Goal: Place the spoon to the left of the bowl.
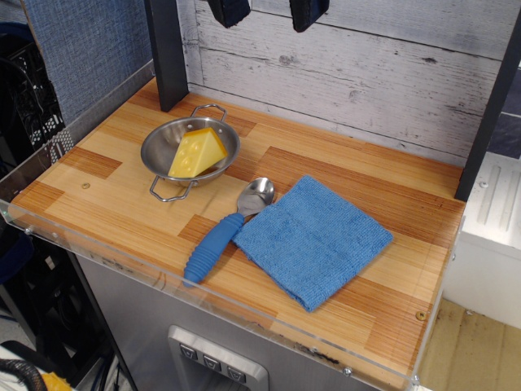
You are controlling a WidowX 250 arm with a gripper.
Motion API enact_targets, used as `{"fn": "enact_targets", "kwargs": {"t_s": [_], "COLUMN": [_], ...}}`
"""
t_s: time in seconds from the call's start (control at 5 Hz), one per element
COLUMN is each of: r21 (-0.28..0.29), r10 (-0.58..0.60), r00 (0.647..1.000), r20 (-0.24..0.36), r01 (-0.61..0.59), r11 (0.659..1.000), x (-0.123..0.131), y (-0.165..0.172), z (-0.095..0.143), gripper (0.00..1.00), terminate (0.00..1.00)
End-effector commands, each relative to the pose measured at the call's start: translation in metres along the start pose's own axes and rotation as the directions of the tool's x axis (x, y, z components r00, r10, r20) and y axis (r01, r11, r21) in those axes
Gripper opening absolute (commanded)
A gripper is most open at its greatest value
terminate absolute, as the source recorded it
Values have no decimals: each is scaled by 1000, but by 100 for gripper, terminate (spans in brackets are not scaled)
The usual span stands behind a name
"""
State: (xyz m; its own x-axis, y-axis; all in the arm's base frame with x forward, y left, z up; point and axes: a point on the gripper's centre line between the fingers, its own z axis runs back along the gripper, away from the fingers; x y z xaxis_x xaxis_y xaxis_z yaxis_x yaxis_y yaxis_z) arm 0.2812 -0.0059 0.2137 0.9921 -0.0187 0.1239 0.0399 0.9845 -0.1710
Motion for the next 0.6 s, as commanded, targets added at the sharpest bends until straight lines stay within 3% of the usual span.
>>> {"fn": "enact_targets", "kwargs": {"t_s": [0.0,0.2,0.4], "r21": [0,0,36], "r10": [0,-18,7], "r00": [1000,1000,1000], "r20": [0,-4,-11], "r01": [0,18,-7], "r11": [1000,1000,999], "x": [0,-11,-25], "y": [0,17,51], "z": [0,-7,-11], "gripper": [100,100,100], "terminate": [0,0,0]}}
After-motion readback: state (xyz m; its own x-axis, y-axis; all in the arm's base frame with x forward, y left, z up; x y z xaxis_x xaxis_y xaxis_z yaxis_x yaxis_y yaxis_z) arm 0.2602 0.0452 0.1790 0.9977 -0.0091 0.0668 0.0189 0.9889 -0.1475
